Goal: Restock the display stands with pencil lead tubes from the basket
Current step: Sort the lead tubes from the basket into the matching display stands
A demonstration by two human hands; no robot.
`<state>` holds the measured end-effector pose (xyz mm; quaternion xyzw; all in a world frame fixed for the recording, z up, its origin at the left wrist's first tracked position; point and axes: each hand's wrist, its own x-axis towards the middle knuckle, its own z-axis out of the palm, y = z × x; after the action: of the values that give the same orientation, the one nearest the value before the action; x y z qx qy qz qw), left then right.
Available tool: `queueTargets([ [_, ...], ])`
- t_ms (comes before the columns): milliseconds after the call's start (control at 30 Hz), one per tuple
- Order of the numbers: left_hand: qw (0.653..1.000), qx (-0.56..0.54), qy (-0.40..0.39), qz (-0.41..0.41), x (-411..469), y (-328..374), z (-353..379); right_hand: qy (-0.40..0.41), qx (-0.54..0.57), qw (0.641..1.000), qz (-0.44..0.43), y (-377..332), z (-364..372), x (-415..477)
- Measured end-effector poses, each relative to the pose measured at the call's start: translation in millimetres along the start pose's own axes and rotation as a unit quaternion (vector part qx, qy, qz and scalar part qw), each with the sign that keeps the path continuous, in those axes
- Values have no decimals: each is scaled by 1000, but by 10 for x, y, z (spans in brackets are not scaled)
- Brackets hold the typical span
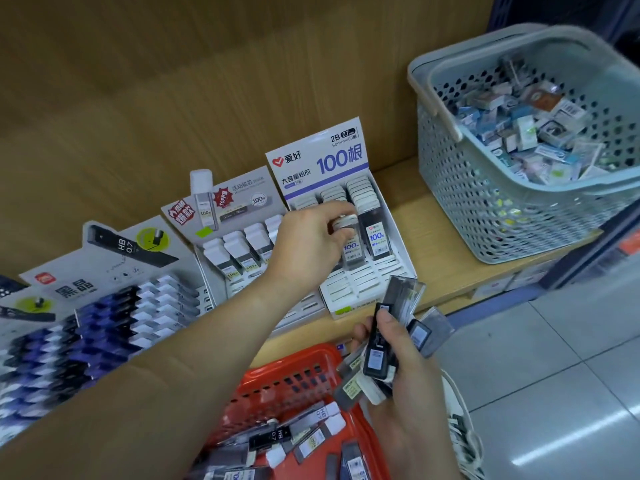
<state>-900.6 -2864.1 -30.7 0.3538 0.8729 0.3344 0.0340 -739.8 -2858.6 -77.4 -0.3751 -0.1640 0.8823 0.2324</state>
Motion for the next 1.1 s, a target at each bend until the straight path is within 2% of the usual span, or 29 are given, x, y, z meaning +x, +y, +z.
queueTargets([
  [200, 997, -66, 31, -38, 41, -15, 28, 1, 2, 1000, 3, 15, 10, 7],
  [367, 994, -95, 27, -46, 23, -35, 56, -7, 0, 1000, 5, 53, -29, 25],
  [500, 999, 29, 27, 29, -3, -108, 30, 1, 12, 1000, 3, 79, -33, 31],
  [633, 980, 133, 22, 145, -8, -139, 73, -3, 10, 1000, -4, 91, -42, 41],
  [700, 973, 164, 17, 163, 7, -101, 93, -4, 15, 1000, -6, 89, -40, 35],
  [833, 984, 155, 27, 81, 76, -27, 66, -19, 10, 1000, -1, 68, -50, 35],
  [967, 974, 205, -4, 96, 30, -1, 38, -30, 3, 999, 10, 81, -36, 38],
  [1033, 985, 161, 14, 64, -89, 19, -14, -34, 8, 999, 7, 96, -17, 38],
  [1100, 999, 37, 9, -23, -317, 79, -128, -45, 11, 999, 1, 87, 7, 21],
])
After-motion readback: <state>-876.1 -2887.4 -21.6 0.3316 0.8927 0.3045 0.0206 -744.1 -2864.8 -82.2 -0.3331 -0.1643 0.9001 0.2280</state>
